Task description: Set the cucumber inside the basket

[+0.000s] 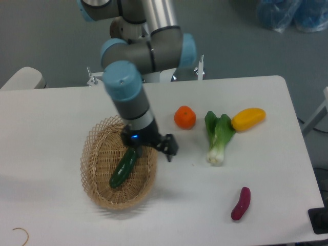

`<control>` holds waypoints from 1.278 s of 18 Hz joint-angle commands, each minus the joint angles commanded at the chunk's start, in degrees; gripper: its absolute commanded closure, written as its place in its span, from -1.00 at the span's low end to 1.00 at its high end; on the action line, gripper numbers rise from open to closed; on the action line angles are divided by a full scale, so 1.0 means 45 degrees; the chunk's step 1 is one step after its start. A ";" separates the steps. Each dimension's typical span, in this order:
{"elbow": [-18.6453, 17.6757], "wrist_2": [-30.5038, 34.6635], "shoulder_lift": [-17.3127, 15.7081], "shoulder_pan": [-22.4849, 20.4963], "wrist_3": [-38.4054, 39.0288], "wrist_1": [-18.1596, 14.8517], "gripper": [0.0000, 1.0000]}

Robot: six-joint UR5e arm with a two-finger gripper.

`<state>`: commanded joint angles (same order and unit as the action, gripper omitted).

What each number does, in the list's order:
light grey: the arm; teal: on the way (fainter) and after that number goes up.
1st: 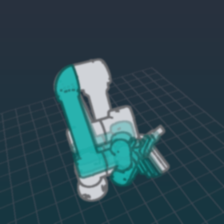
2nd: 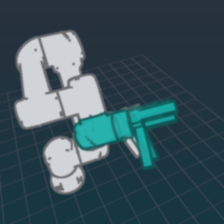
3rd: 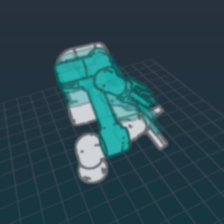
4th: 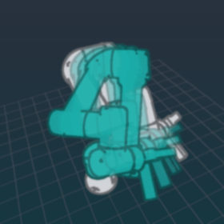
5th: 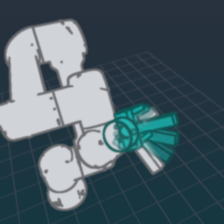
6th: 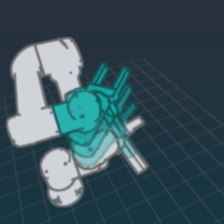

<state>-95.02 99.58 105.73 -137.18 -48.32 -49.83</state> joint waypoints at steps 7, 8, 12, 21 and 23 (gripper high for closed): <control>0.1580 -0.0058 -0.0291 -0.2441 -0.4604 -0.2961 -1.00; 0.1719 -0.0078 -0.0622 -0.2639 -0.5175 -0.3375 -1.00; 0.1798 -0.0642 -0.1074 -0.3400 -0.6974 -0.3789 -1.00; 0.1719 -0.1562 -0.1387 -0.4554 -0.8950 -0.4219 -1.00; 0.1759 -0.1582 -0.1387 -0.4671 -0.9047 -0.4219 -1.00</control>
<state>-87.10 92.46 99.49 -158.20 -89.03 -68.82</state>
